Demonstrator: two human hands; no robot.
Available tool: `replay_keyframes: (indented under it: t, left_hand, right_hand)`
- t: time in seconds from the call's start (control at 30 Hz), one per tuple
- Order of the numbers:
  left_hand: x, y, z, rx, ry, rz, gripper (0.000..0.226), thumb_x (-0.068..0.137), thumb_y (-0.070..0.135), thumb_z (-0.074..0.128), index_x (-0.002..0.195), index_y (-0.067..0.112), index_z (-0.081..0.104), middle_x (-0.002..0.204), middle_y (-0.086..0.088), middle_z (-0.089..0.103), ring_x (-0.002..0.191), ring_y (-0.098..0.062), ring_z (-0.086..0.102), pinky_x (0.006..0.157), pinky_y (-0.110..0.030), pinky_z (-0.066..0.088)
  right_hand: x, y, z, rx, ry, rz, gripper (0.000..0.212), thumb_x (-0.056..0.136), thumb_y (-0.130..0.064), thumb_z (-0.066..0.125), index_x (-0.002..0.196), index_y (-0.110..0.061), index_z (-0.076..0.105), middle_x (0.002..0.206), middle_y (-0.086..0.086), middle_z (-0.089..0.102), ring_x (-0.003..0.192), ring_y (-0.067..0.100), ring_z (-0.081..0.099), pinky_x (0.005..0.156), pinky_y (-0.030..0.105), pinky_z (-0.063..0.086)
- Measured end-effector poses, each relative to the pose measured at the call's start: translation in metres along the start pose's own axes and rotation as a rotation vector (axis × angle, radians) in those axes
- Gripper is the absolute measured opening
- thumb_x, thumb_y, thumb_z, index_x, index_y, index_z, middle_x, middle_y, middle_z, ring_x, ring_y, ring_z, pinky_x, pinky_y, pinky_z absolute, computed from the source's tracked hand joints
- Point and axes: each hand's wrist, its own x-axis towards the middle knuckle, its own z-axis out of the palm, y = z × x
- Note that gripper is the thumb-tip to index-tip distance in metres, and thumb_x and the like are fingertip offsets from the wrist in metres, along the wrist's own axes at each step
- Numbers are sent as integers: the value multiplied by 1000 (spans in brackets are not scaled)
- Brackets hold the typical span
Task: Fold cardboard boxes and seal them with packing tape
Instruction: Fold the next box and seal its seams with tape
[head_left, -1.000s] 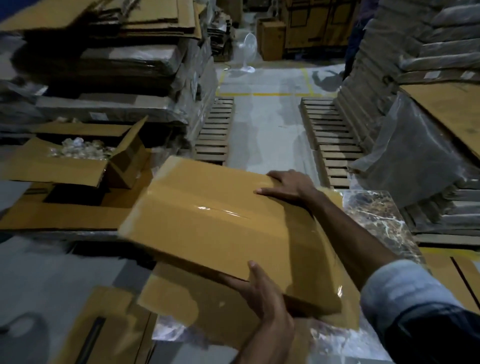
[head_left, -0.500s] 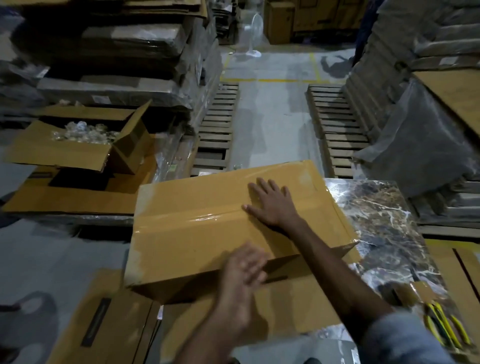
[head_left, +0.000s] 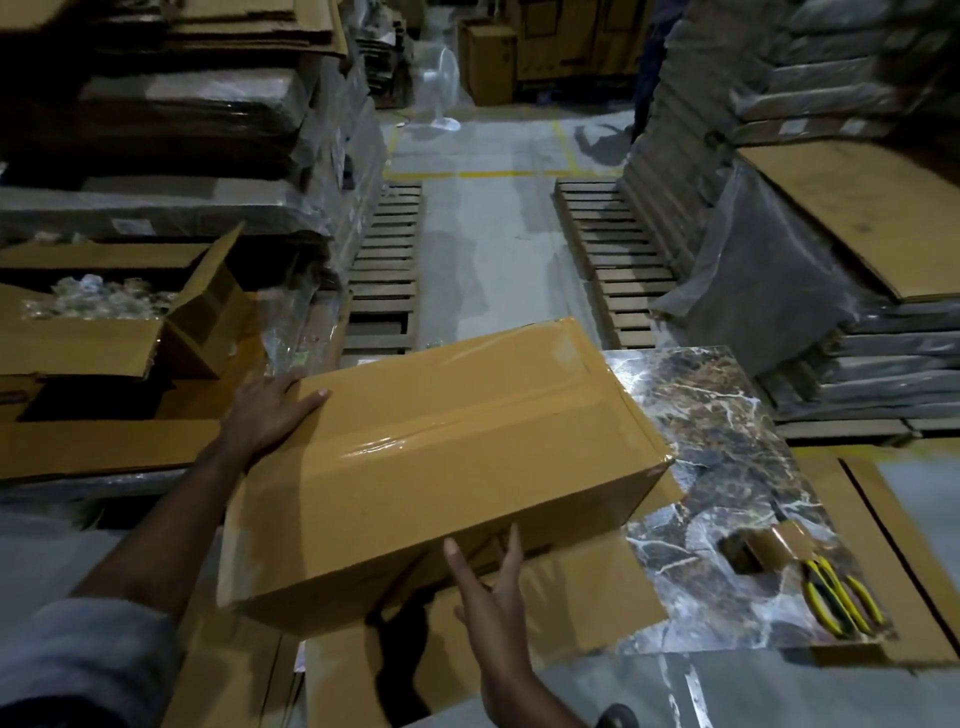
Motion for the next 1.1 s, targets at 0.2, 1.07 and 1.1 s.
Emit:
replay_keyframes:
  t: [0.2, 1.07, 1.1]
  left_hand:
    - [-11, 13, -12, -38, 32, -49, 115, 64, 108, 29, 145, 31, 54, 148, -15, 57, 136, -42, 47, 108, -55, 41]
    - [-196, 162, 67, -329, 4, 78, 56, 81, 75, 68, 96, 21, 59, 85, 6, 64, 74, -15, 60, 56, -25, 38]
    - [-197, 161, 69, -350, 10, 61, 54, 81, 73, 70, 90, 22, 55, 78, 9, 60, 69, -11, 58, 54, -24, 37]
  right_hand:
    - [4, -1, 23, 13, 38, -8, 120, 70, -82, 66, 153, -57, -18, 171, -5, 17, 152, 33, 32, 118, 49, 37]
    - [140, -147, -157, -799, 55, -413, 105, 84, -60, 75, 163, -43, 8, 170, 4, 22, 150, 35, 31, 119, 48, 31]
    - [141, -144, -158, -789, 62, -427, 105, 84, -61, 75, 163, -44, 8, 170, 3, 23, 150, 35, 31, 119, 49, 31]
